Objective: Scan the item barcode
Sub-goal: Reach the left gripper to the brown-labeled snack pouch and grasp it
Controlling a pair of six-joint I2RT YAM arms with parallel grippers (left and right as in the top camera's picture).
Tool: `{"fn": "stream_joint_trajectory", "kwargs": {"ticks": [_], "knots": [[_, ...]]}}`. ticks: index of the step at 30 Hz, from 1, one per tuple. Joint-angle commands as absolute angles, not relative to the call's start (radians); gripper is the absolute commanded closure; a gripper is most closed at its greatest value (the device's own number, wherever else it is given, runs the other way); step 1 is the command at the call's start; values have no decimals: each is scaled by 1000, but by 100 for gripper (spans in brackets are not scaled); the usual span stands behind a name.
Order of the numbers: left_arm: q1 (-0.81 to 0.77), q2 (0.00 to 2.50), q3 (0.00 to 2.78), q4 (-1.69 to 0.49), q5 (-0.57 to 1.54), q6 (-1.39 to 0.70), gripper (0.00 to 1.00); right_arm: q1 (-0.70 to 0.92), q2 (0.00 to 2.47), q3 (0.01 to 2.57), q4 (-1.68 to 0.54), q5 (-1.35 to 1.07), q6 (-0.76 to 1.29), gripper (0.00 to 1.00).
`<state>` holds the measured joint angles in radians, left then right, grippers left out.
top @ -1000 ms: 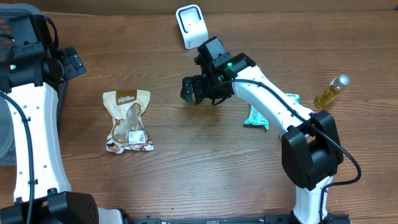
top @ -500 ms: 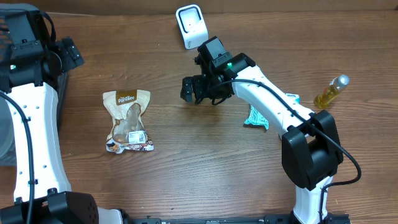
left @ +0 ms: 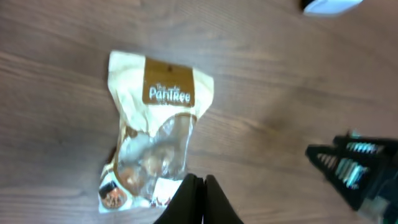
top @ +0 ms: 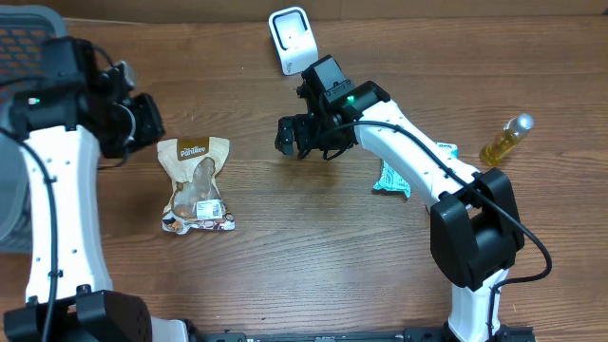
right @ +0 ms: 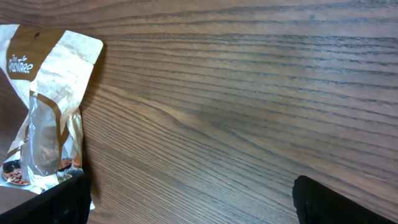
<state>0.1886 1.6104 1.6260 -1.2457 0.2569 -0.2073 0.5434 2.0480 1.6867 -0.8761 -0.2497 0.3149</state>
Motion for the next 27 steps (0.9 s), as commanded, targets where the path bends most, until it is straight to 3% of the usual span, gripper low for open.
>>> {"fn": "stream_joint_trajectory", "kwargs": {"ticks": [1, 7, 16, 23, 27], "knots": [[147, 1617, 1533, -1237, 117, -236, 96, 541, 2039, 1681, -869, -275, 319, 0], [111, 1617, 1314, -1113, -124, -392, 96, 541, 2039, 1681, -905, -271, 318, 0], [110, 1655, 1015, -720, -128, -377, 96, 541, 2039, 1681, -915, -271, 318, 0], [71, 1729, 1001, -645, 287, -220, 96, 541, 2039, 1681, -937, -220, 318, 0], [1, 1767, 1001, -605, 411, -202, 96, 534, 2039, 1681, -949, -218, 319, 0]]}}
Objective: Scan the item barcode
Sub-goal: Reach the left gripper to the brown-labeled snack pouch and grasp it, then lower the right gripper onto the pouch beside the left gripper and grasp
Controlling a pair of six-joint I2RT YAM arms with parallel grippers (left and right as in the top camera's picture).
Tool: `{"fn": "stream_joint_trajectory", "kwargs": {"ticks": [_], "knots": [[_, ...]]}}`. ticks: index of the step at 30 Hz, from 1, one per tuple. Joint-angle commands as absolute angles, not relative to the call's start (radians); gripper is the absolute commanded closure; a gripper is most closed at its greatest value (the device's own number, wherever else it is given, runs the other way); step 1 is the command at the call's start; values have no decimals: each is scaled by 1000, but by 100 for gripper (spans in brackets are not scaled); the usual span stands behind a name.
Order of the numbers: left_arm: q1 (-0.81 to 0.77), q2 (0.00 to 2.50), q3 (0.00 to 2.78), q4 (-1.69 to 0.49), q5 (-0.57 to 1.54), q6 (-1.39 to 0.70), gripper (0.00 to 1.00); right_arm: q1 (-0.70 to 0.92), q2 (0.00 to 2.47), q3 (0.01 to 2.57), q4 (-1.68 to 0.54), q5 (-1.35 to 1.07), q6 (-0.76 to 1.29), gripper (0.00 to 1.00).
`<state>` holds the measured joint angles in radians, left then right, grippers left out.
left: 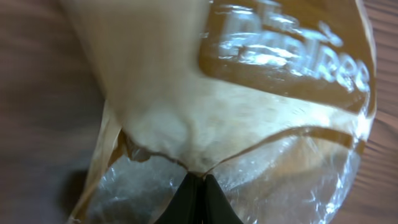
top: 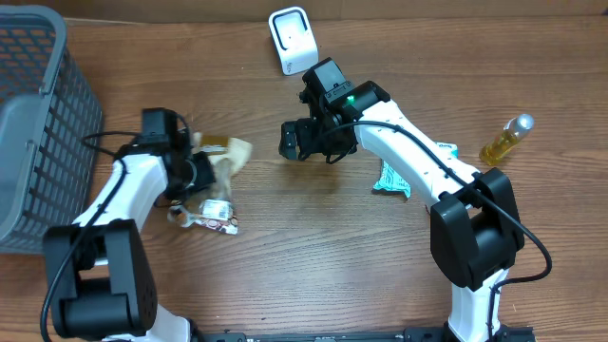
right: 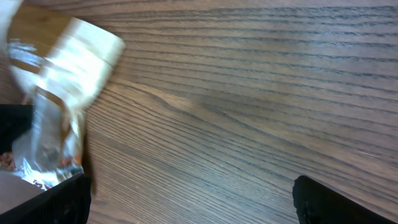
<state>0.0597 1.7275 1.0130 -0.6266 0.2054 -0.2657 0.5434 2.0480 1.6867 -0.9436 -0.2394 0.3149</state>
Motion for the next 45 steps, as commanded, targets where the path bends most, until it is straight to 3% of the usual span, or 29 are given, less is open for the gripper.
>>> {"fn": "stream_joint_trajectory", "kwargs": {"ticks": [1, 8, 16, 17, 18, 20, 21, 24, 31, 45], "knots": [[-18, 1775, 1001, -596, 422, -201, 96, 530, 2039, 1681, -955, -218, 319, 0], [-130, 1784, 1061, -592, 495, -179, 96, 469, 2039, 1681, -978, -231, 319, 0], [-99, 1783, 1397, -973, 426, -180, 96, 419, 2039, 1681, -1022, -387, 316, 0], [-99, 1783, 1415, -1021, 385, -180, 96, 420, 2039, 1681, -1026, -406, 313, 4], [-100, 1783, 1423, -1062, 342, -180, 96, 426, 2039, 1680, -1031, -439, 313, 10], [-101, 1786, 1419, -1132, 252, -184, 96, 439, 2039, 1673, -1029, -476, 314, 41], [-101, 1791, 1407, -1162, 207, -183, 96, 452, 2039, 1665, -1026, -492, 314, 77], [-99, 1800, 1359, -1167, 160, -184, 96, 485, 2040, 1638, -1003, -533, 316, 96], [-99, 1850, 1253, -1052, 158, -206, 96, 572, 2045, 1577, -908, -583, 326, 96], [-99, 1861, 1231, -935, 157, -207, 96, 618, 2091, 1389, -790, -418, 481, 96]]}}
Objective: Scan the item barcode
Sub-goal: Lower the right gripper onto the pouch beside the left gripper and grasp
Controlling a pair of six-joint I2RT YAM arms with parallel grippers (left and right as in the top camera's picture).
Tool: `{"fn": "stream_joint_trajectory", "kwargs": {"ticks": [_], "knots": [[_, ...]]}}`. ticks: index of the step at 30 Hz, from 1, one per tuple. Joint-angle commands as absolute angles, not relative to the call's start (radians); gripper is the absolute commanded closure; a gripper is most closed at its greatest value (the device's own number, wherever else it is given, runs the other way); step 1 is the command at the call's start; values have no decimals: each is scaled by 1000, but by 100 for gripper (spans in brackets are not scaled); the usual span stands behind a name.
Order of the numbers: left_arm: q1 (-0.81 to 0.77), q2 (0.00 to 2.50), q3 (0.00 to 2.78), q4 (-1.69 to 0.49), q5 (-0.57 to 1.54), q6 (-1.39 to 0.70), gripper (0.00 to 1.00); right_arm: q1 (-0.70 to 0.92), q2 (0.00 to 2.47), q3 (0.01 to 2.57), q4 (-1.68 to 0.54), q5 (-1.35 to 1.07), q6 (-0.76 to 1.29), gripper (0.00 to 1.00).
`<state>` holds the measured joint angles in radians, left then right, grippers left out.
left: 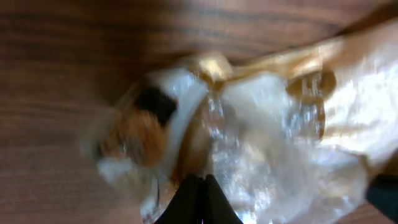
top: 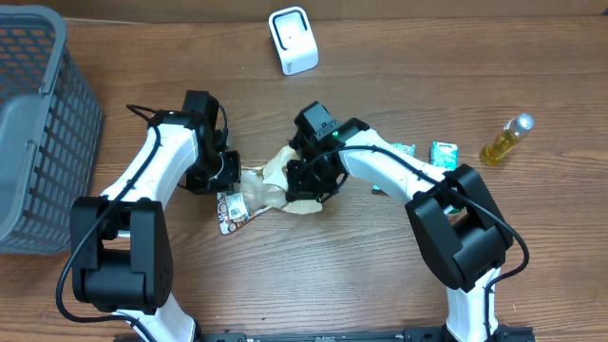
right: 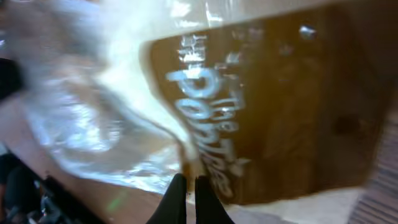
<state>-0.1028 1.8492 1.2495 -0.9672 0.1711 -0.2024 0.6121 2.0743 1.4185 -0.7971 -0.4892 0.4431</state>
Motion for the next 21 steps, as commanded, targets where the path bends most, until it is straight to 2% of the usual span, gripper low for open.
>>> {"fn": "stream_joint_trajectory", "kwargs": {"ticks": [1, 10, 14, 17, 21], "knots": [[-99, 1861, 1217, -913, 157, -207, 96, 618, 2091, 1382, -790, -403, 489, 96], [-98, 1861, 1157, -815, 120, -234, 96, 618, 2091, 1374, -796, -359, 498, 96], [-79, 1853, 1248, -871, 128, -261, 96, 618, 2091, 1374, -796, -359, 498, 96], [-66, 1834, 1352, -949, 183, -266, 96, 618, 2091, 1374, -796, -360, 498, 91], [-67, 1831, 1457, -1145, 256, -265, 96, 618, 2091, 1375, -794, -361, 498, 77]]}}
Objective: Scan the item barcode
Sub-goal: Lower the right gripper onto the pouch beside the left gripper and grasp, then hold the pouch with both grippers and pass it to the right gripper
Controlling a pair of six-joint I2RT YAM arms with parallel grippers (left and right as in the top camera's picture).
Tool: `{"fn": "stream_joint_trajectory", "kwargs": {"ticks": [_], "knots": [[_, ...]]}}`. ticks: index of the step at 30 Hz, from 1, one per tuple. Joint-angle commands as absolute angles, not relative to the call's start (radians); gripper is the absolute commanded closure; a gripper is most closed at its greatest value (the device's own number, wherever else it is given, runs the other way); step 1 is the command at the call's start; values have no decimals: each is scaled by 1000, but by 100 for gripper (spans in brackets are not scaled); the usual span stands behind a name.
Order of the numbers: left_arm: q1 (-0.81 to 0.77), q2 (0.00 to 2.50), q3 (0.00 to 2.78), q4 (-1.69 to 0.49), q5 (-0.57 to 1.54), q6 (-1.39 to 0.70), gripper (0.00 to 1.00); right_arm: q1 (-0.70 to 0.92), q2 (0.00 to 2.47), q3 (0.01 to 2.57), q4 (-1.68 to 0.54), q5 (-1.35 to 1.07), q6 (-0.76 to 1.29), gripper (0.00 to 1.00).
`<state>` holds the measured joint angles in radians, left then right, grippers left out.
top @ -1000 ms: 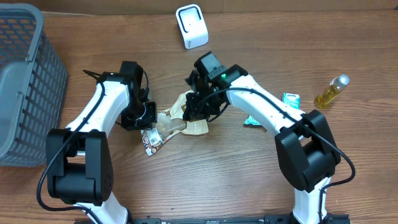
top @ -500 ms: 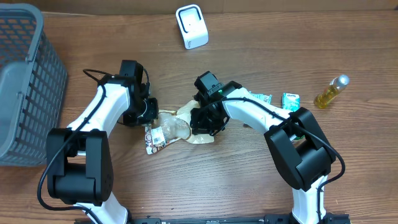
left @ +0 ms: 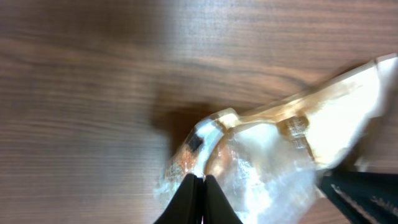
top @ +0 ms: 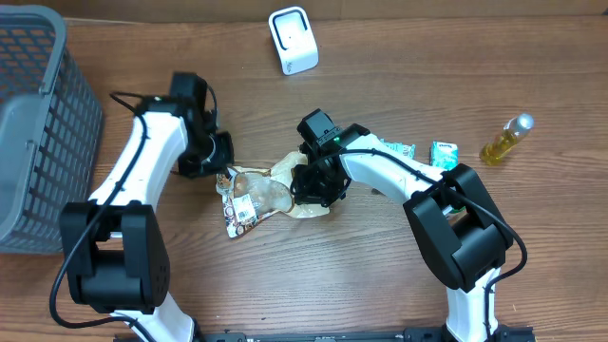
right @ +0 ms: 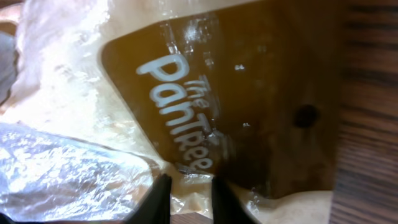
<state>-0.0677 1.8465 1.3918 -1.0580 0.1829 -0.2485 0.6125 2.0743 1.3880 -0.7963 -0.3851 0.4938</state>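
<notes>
The snack bag (top: 258, 196), cream and brown with a clear window, lies on the wood table between both arms, its label end toward the lower left. My left gripper (top: 218, 160) is shut, its tips (left: 199, 179) at the bag's (left: 280, 146) left edge. My right gripper (top: 318, 186) is over the bag's brown top, where the "Pantree" print (right: 186, 112) fills the right wrist view. Its jaws (right: 189, 190) stand a little apart around the bag's cream edge. The white scanner (top: 293, 40) stands at the back.
A grey mesh basket (top: 38, 114) fills the far left. Two small green packets (top: 399, 149) lie by the right arm, and a yellow bottle (top: 505, 139) lies at the far right.
My right gripper's jaws, pinched together on the bag's top before, now stand slightly apart. The left gripper has moved up and left, off the bag's middle to its edge. The bag shifted slightly.
The bag first lay flat at the left, with the left gripper shut above it and the right gripper open near the scanner. Then the left gripper pressed against the bag. Later the bag lay mid-table with the right gripper pinching its top; now those jaws have parted.
</notes>
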Motion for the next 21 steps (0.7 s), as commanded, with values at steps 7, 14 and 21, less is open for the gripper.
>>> {"fn": "stream_joint_trajectory", "kwargs": {"ticks": [7, 14, 21], "knots": [[-97, 1831, 1357, -1195, 259, -201, 96, 576, 2085, 1476, -842, -610, 437, 62], [-105, 1831, 1254, -1134, 256, -179, 96, 501, 2069, 1586, -944, -599, 360, 43], [-106, 1831, 1169, -1044, 259, -199, 96, 479, 2079, 1570, -950, -471, 362, 29]]}}
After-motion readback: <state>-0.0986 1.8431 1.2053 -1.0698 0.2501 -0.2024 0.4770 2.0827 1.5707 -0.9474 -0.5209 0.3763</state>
